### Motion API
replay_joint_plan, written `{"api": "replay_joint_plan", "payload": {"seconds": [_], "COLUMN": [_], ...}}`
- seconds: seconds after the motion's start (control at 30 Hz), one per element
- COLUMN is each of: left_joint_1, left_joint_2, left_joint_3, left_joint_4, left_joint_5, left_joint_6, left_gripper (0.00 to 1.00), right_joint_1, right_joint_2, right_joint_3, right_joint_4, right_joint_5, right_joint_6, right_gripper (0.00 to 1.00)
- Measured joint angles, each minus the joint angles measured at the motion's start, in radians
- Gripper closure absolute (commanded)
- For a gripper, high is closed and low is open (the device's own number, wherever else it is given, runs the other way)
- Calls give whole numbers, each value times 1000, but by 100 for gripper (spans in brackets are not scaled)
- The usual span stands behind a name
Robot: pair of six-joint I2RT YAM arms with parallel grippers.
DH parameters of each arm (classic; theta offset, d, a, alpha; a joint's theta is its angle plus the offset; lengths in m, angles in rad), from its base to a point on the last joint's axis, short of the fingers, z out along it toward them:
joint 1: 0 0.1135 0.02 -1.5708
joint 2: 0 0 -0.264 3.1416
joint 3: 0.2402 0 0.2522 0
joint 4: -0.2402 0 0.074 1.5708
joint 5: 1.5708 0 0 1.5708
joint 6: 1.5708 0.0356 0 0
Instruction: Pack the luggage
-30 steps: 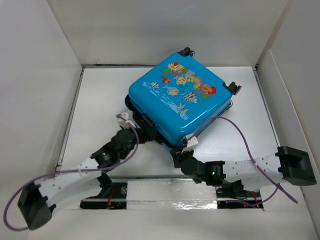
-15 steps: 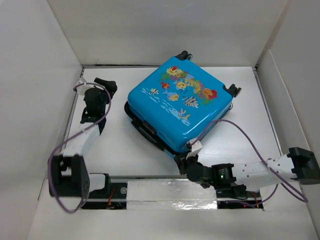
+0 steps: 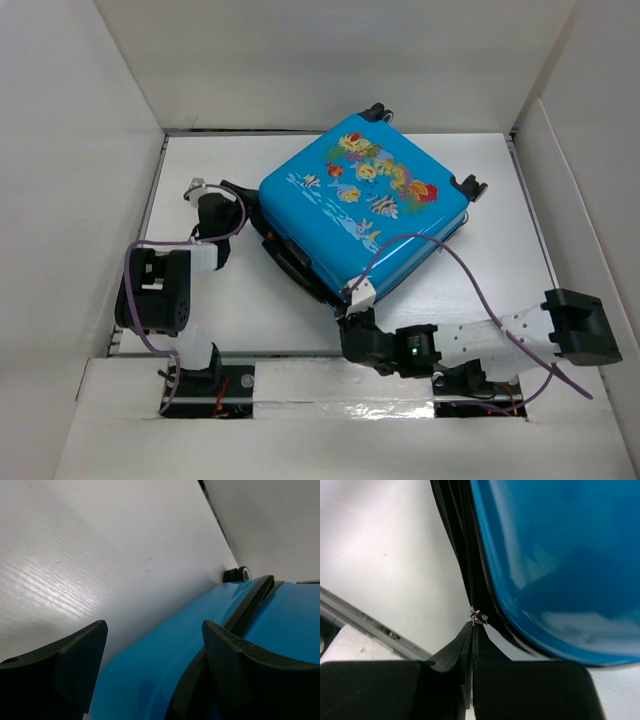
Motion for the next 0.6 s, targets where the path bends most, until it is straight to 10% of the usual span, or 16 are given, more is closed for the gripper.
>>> {"api": "replay_joint_plan", "payload": {"seconds": [0.6], "left_joint_1": [-157], "left_joint_2": [-300], "left_joint_3": [-391], "left_joint_4": [203], "left_joint_5": [-50], "left_joint_6": [-8], "left_gripper": [28], "right_joint_1": [-226], "right_joint_2": [550], "right_joint_3": [559], "right_joint_4": [68], "right_joint_5": [-168], "right_joint_6": [-304], "right_gripper": [100]}}
